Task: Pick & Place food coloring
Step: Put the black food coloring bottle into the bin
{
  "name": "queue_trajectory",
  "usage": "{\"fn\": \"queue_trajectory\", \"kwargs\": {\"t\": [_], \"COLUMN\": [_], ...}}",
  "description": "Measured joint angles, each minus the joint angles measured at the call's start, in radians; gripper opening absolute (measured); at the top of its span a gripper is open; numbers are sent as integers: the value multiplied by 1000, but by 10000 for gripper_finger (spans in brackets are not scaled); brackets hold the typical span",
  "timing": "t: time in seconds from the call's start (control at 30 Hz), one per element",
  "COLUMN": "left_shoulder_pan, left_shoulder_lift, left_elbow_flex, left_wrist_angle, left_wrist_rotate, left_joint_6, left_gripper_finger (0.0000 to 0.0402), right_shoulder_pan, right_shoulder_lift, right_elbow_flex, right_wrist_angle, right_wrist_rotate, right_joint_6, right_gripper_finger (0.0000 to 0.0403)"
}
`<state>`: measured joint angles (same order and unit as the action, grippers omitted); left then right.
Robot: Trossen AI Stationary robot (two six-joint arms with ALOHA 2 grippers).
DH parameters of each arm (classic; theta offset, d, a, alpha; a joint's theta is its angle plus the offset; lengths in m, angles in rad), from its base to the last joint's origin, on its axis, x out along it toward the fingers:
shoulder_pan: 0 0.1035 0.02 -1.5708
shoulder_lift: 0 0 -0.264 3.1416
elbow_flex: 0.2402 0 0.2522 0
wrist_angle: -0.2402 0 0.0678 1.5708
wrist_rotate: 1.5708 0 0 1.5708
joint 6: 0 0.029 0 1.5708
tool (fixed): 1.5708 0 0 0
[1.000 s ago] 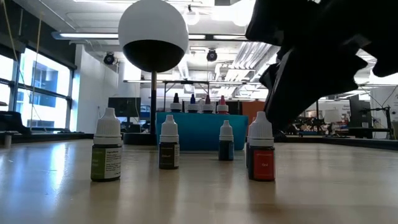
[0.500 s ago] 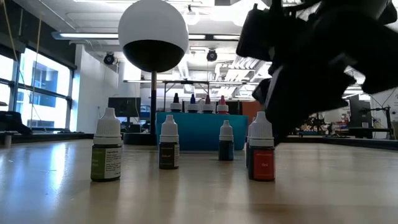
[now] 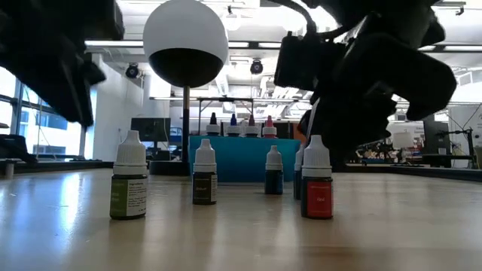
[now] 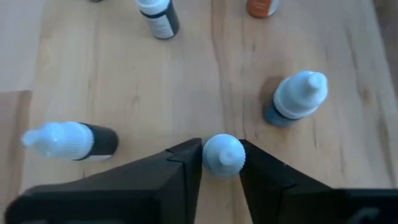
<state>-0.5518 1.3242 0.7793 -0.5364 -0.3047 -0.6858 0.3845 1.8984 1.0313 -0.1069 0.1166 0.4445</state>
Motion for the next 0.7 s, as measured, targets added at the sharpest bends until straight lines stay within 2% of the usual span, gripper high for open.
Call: {"fn": "queue_trajectory", "kwargs": {"t": [0.1, 0.17, 0.3, 0.5, 0.6, 0.7], "left_shoulder_pan": [20, 35, 42, 42, 42, 42], "left_shoulder_lift": [3, 15, 20, 23, 23, 23], "left_elbow_flex": [-59, -83, -113, -118, -118, -117], "left_wrist_angle": [52, 120, 180, 228, 244, 259], "left_wrist_rotate": [0, -1, -28, -69, -82, -76], "left_joint_6": [-32, -44, -45, -45, -45, -45], "left_gripper_finger": [119, 119, 119, 119, 119, 119], "right_shoulder_pan": [-12, -18, -36, -84, -132, -204], "right_shoulder_lift": [0, -3, -26, -42, -44, -44], "right_elbow_flex": [5, 23, 123, 373, 455, 460], "right_wrist_angle": [-2, -32, -231, -616, -646, -603], "right_wrist_rotate": [-48, -56, -47, 119, 237, 311], "right_joint_6": [1, -1, -34, -186, -255, -270], "right_gripper_finger": [68, 66, 69, 76, 70, 71]}}
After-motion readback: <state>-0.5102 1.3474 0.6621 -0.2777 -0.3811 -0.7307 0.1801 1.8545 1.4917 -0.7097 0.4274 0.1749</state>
